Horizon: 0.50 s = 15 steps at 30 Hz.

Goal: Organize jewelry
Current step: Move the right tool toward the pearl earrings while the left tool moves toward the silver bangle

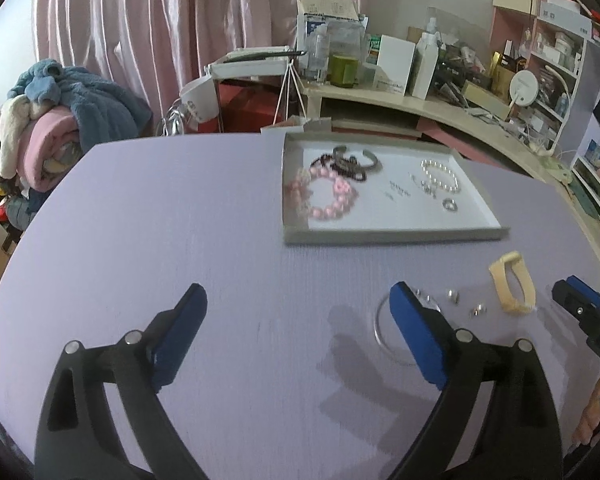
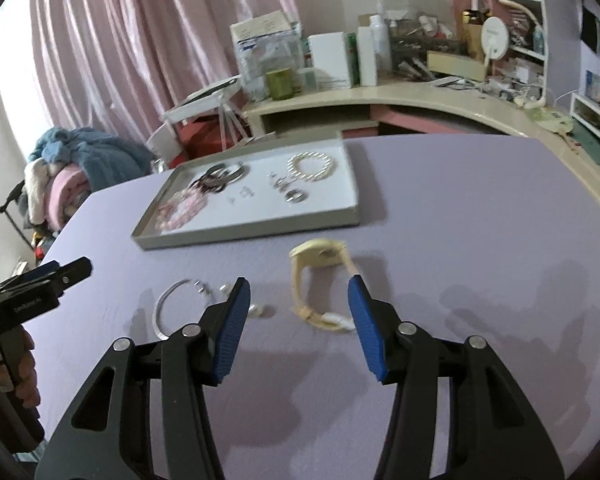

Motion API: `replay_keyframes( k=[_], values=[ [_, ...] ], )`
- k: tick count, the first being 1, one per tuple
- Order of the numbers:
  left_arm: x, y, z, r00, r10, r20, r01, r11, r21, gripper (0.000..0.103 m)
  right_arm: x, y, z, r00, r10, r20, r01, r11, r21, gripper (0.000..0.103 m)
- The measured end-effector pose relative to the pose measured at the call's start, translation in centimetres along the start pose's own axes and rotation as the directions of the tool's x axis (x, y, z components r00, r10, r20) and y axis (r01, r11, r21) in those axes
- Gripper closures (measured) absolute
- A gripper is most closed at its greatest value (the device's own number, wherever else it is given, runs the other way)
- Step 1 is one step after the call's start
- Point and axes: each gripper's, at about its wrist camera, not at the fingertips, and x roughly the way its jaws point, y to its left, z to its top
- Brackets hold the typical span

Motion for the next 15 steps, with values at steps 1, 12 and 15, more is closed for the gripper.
replay_keyframes(
  k=[1,12,15],
  values=[
    [-0.1,0.1,-0.3,1.0,0.001,-0.004,-0.001,1.0,-0.001,0.01,0.3,0.5,-0.2,1.0,0.021,-0.013,-0.021,1.0,-0.011,0.056],
    [-1.6,2.2,-1.5,0.999,0.039,0.002,-0.039,0.999,-0.032,0.01,4.3,4.9,-2.3,0.99,0.075,-0.119,-0.088,0.991,-0.104,0.074],
    [-1.8,3.0,-1.7,0.999,0.052,-0.001,-0.052,0.998,-0.042,0.01,5.4,5.2,-2.2,0.99,0.052,-0.132,-0.067,0.992,-0.111,0.075]
  ],
)
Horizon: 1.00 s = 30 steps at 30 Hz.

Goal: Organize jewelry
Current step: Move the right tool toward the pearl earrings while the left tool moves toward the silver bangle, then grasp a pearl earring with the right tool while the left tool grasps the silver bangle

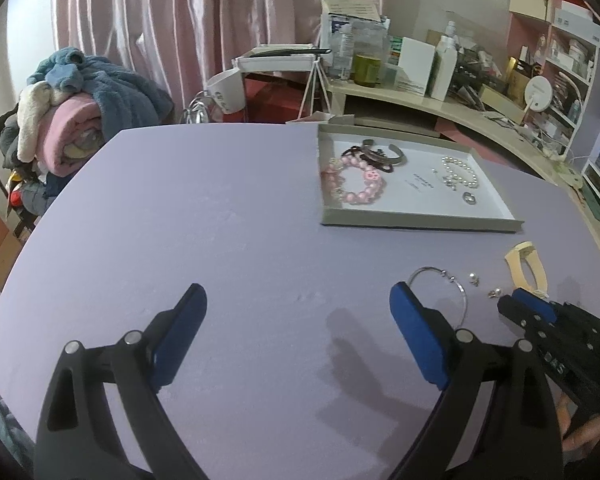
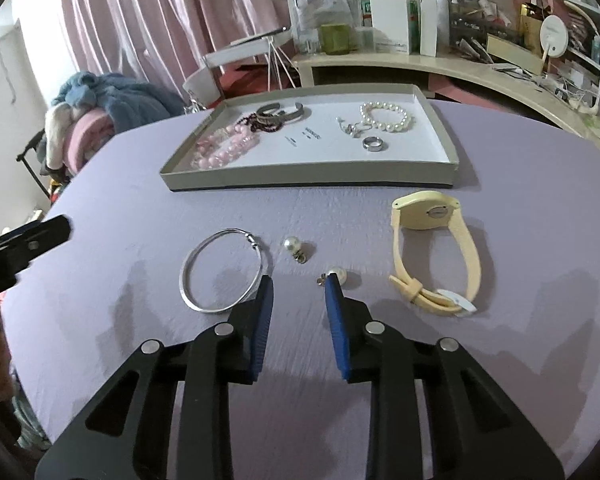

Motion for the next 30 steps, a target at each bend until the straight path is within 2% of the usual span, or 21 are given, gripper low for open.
replay_keyframes(
  k=[13,20,28,30],
  values=[
    [0.5,1.1,-0.3,1.0,0.019,-0.024,-0.019,1.0,-0.015,0.01,1.9,-0.5,-0.1,0.997,-0.07,-0.03,0.07,0.997,-0.015,0.082],
    [1.0,-0.2,-0.2,0.999,0.003,-0.032,-0.002,1.0,0.012,0.01,2.1,-0.9,0.7,0.998,-0.06,-0.023,0.06,0.998,0.014,0.082],
    [1.4,-0.9,-0.1,0.999,0.003,-0.039,-0.002,1.0,0.027,0.01,2.8,-0.6,1.0,0.998,-0.055,-0.026,0.055,0.998,-0.008,0.083],
    [1.6,-1.1,-0.1,0.999,0.001,-0.044,0.0,1.0,0.03,0.01,2.9,-0.6,1.0,0.998,-0.056,-0.024,0.055,0.998,-0.011,0.088]
  ],
)
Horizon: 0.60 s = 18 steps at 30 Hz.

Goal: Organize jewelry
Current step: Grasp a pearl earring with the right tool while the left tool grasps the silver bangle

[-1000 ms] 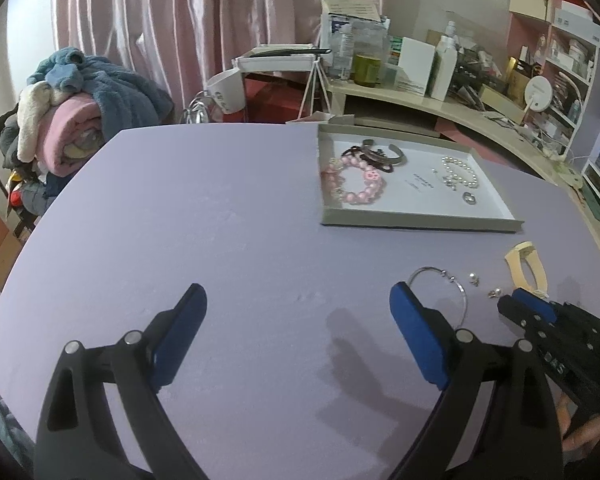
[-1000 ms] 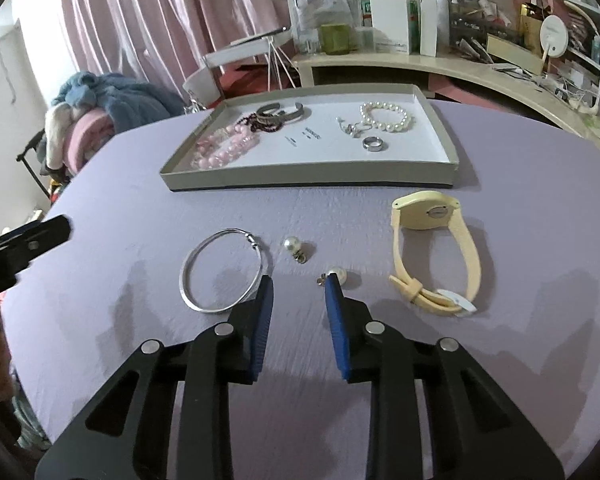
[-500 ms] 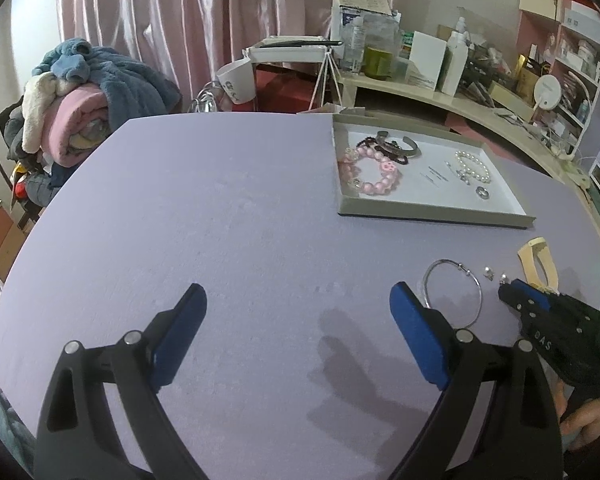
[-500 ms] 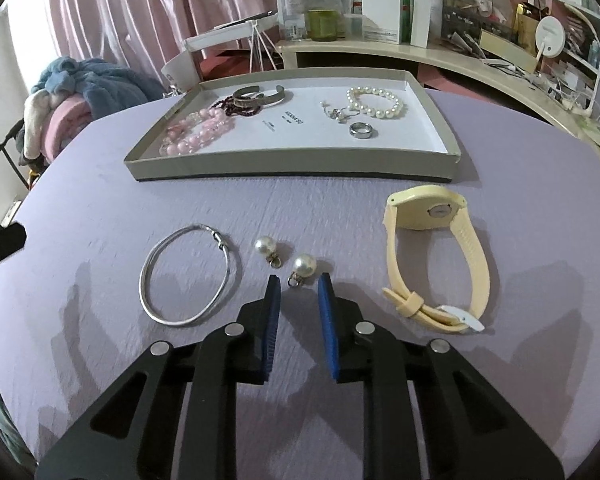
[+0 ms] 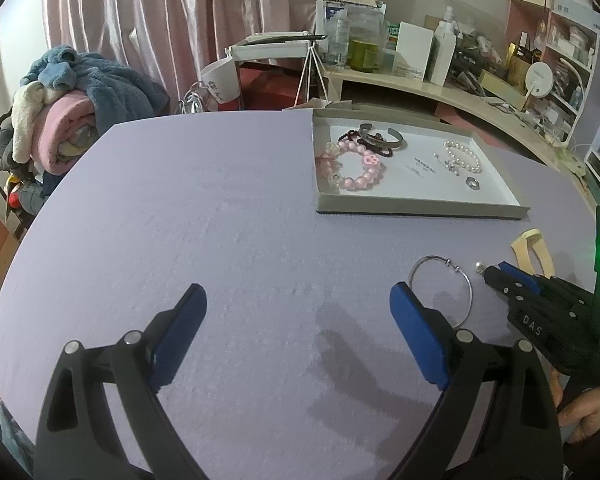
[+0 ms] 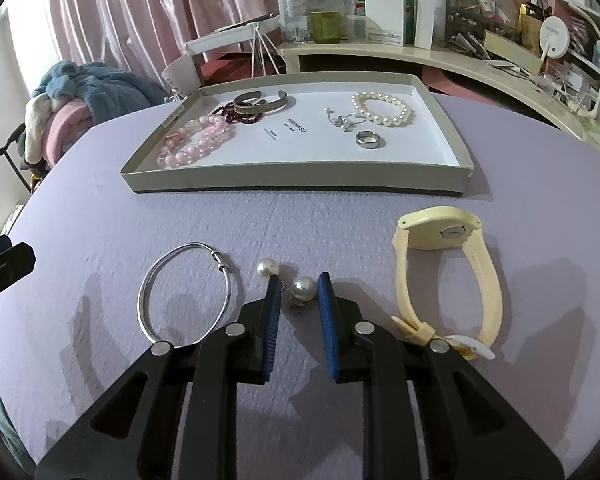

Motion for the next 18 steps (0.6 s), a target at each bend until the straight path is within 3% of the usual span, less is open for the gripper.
replay_keyframes(
  k=[9,18],
  values=[
    [1.4,-1.9,0.3,0.998,-0.051,-0.026,0.052,0.998,0.03,0.01,-0.4,-0.5,-0.1,0.999,0.034,-0.01,-0.034,0.999,0.023,0.089],
    [4.7,-8.0,0.1,0.985,-0.147,-0.094,0.158,0.98,0.124,0.005,-5.5,-2.3,-0.3,0.996,0.049,0.071,-0.055,0.995,0.078,0.089]
  ],
)
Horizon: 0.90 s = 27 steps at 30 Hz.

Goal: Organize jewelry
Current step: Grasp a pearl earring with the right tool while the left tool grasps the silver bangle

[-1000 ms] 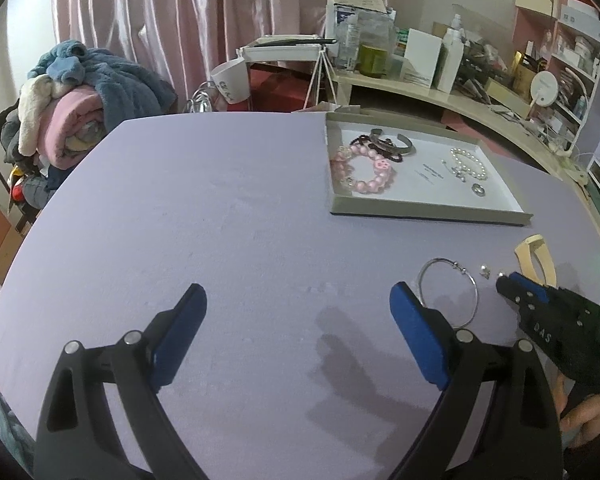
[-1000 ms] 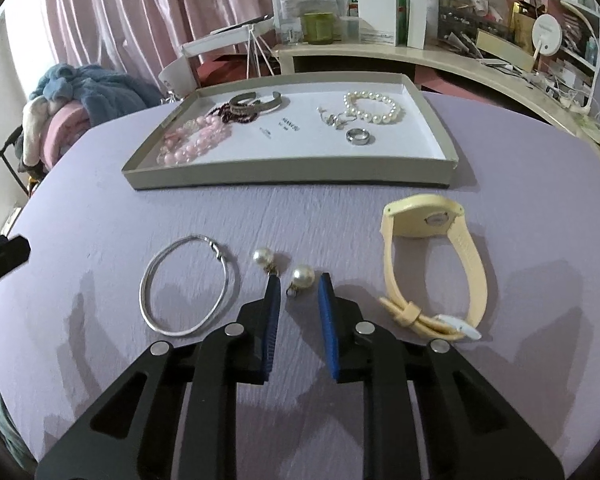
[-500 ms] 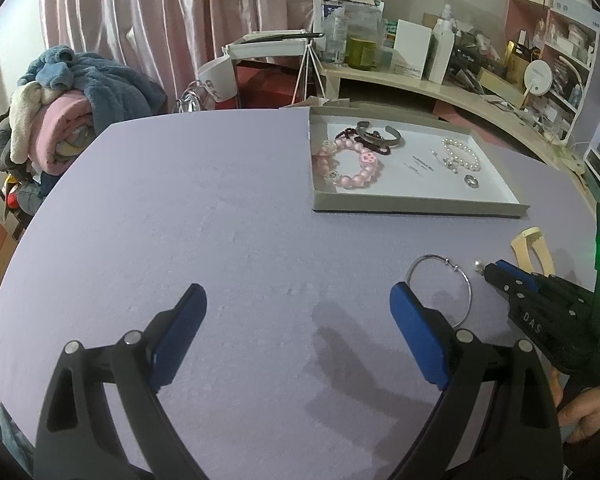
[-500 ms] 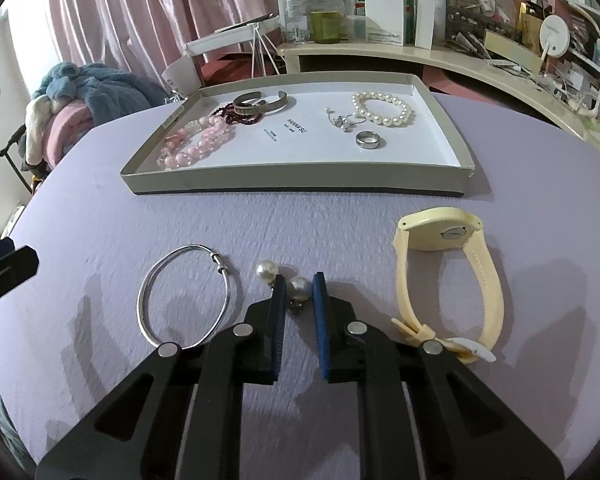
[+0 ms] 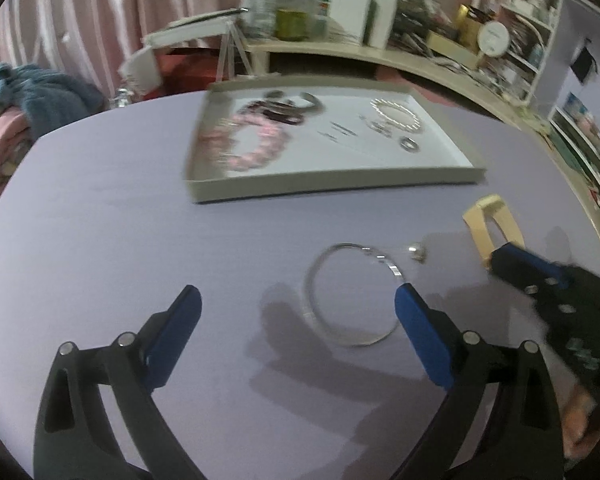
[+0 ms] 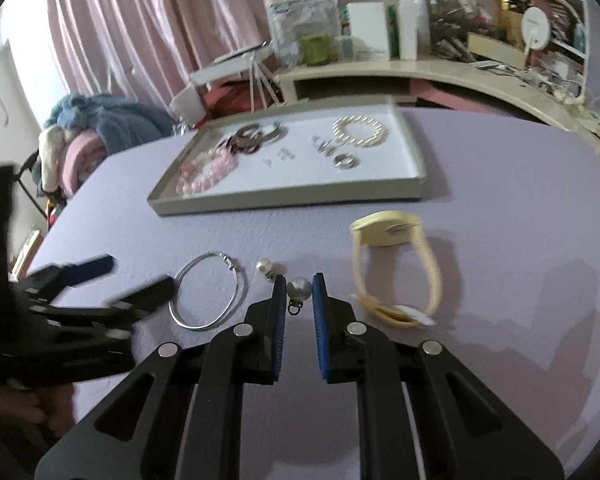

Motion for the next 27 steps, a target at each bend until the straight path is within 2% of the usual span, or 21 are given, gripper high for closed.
replay_keyframes(
  k=[10,13,15,16,17,22,27],
  values=[
    [4.3,-3.4,0.3,0.998,0.021,-0.057,-0.018,0.998,0.054,0.005,-2.8,-3.1,0.1,0.997,-0.062,0.047,0.058,0.995,0.085,0.089],
    [4.3,-3.7,0.2,0.999,0.028,-0.038,-0.026,0.998,0.058,0.005,-3.1,-3.8,0.0,0.996,-0.075,0.046,0.07,0.992,0.106,0.089],
    [4.2,-3.9,0.2,0.999,0.027,-0.02,-0.026,0.998,0.057,0.015,-3.2,-4.2,0.0,0.996,-0.079,0.047,0.073,0.991,0.116,0.089],
    [4.0,-4.0,0.3,1.0,0.025,-0.005,-0.024,0.998,0.062,0.03,-3.3,-4.2,0.1,0.996,-0.079,0.047,0.073,0.99,0.118,0.089],
    [3.8,-4.1,0.3,1.0,0.014,0.004,-0.014,0.998,0.067,0.035,-3.3,-4.2,0.1,0.996,-0.078,0.048,0.072,0.991,0.117,0.089],
    [3.3,-3.3,0.4,1.0,-0.011,-0.006,0.011,0.998,0.066,0.036,-3.2,-3.6,0.6,0.997,-0.054,0.055,0.049,0.994,0.098,0.089],
    [1.3,-0.5,0.2,1.0,0.015,0.024,-0.015,1.0,0.015,0.036,-2.8,-2.2,1.5,0.998,-0.004,0.069,0.0,0.998,0.067,0.089]
  ],
)
